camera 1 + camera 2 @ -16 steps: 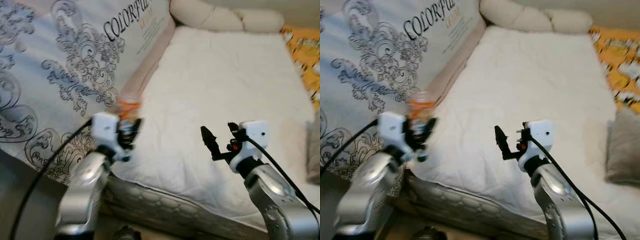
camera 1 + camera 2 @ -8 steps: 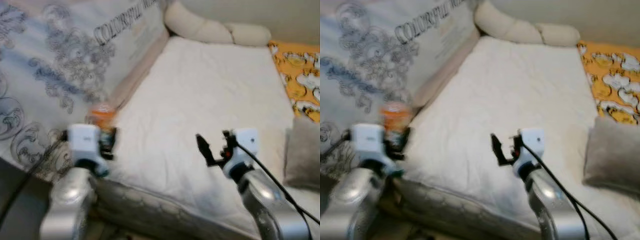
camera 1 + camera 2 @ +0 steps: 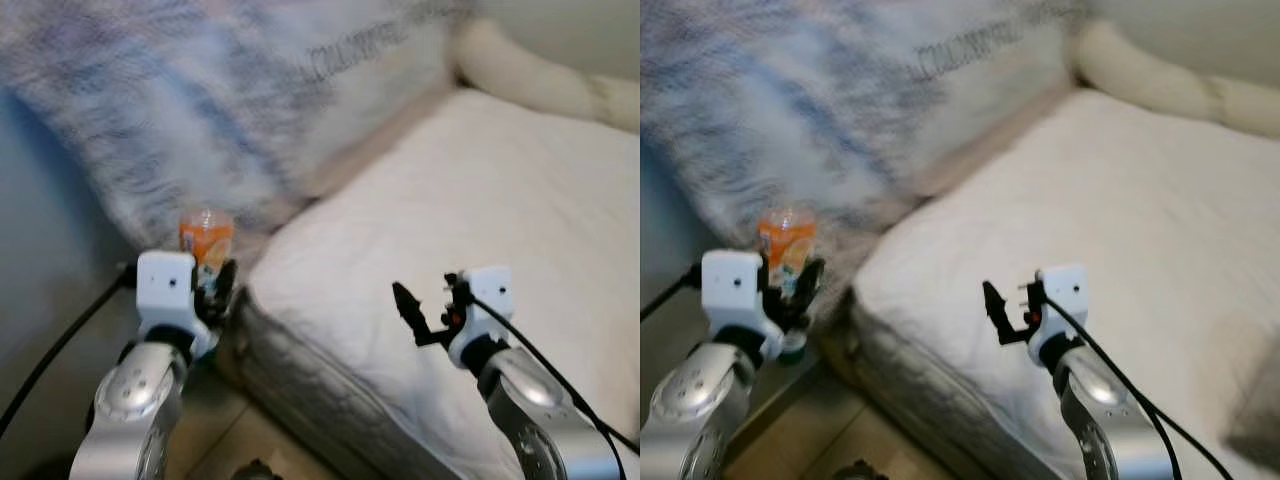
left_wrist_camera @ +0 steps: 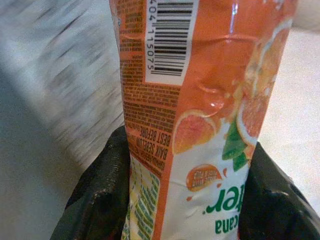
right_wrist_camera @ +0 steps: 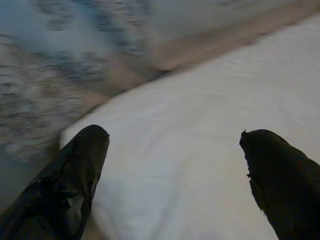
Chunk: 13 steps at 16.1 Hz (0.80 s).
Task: Clean up the room
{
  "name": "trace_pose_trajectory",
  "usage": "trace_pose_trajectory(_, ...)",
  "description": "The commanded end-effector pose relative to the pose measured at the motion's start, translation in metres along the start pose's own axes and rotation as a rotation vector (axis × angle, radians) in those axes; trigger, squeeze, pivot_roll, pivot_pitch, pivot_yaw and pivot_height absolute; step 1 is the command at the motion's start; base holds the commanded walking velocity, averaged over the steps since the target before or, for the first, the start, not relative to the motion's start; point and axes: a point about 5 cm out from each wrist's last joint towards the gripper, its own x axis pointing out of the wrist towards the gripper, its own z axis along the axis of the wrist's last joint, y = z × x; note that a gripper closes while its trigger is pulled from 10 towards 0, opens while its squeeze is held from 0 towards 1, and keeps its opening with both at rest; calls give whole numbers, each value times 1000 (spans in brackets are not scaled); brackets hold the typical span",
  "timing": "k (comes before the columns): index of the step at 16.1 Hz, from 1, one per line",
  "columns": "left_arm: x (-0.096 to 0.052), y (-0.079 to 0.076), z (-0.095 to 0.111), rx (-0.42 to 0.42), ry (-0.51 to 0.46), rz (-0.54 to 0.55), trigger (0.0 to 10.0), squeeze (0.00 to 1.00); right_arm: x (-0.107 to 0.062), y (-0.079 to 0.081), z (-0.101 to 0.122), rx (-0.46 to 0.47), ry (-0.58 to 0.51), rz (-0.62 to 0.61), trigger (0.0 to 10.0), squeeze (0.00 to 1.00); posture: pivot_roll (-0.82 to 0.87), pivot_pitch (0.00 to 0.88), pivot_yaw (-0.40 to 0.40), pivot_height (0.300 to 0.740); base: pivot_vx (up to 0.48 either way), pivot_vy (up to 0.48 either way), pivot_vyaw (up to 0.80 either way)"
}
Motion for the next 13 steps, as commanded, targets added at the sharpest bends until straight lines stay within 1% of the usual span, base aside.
trace_pose_trajectory(1, -1, 2, -1, 7, 0, 28, 10000, 0, 2, 1, 8, -4, -41, 28, 10000, 0, 44, 0, -13, 740, 0, 0, 800)
trace_pose_trajectory(3, -3, 6, -1, 19, -5, 72, 10000, 0, 3, 1, 10, 27, -48, 26, 10000, 0, 48, 0, -18, 740, 0, 0, 800)
trace_pose_trajectory(4, -4, 6, 1, 43, -19, 70, 10000, 0, 3, 0, 9, 54, -51, -2, 10000, 0, 48, 0, -18, 740, 0, 0, 800)
trace_pose_trajectory(5, -3, 1, 6, 56, -33, 47, 10000, 0, 1, -5, 9, 59, -53, -26, 10000, 0, 46, 0, -15, 740, 0, 0, 800)
trace_pose_trajectory(6, 1, -6, 15, 35, -71, 5, 10000, 0, 0, -8, 15, 57, -70, -27, 10000, 0, 25, 0, -4, 740, 0, 0, 800)
trace_pose_trajectory(7, 4, -8, 15, 10, -62, -2, 10000, 0, -1, -9, 17, 34, -77, -24, 10000, 0, -7, 0, 3, 740, 0, 0, 800)
trace_pose_trajectory(8, 6, -12, 10, 23, -39, -32, 10000, 0, -1, -10, 16, -11, -79, -24, 10000, 0, -6, 0, 1, 740, 0, 0, 800)
trace_pose_trajectory(9, 6, -17, 6, 95, -36, -49, 10000, 0, -5, -13, 14, 20, -85, -49, 10000, 0, 9, 0, 0, 740, 0, 0, 800)
trace_pose_trajectory(10, 5, -19, 7, 79, -34, -47, 10000, 0, -7, -15, 14, 50, -93, -79, 10000, 0, 13, 0, 0, 740, 0, 0, 800)
trace_pose_trajectory(11, 4, -19, 8, 50, -30, -43, 10000, 0, -8, -16, 15, 55, -98, -93, 10000, 0, 9, 0, 2, 740, 0, 0, 800)
trace_pose_trajectory(12, 2, -16, 7, 47, -23, -46, 10000, 0, -10, -11, 9, 47, -83, -105, 10000, 0, -1, 0, -4, 740, 0, 0, 800)
trace_pose_trajectory(13, 2, -12, 3, 20, -16, -44, 10000, 0, -9, -9, 5, 46, -76, -122, 10000, 0, -11, 0, 0, 740, 0, 0, 800)
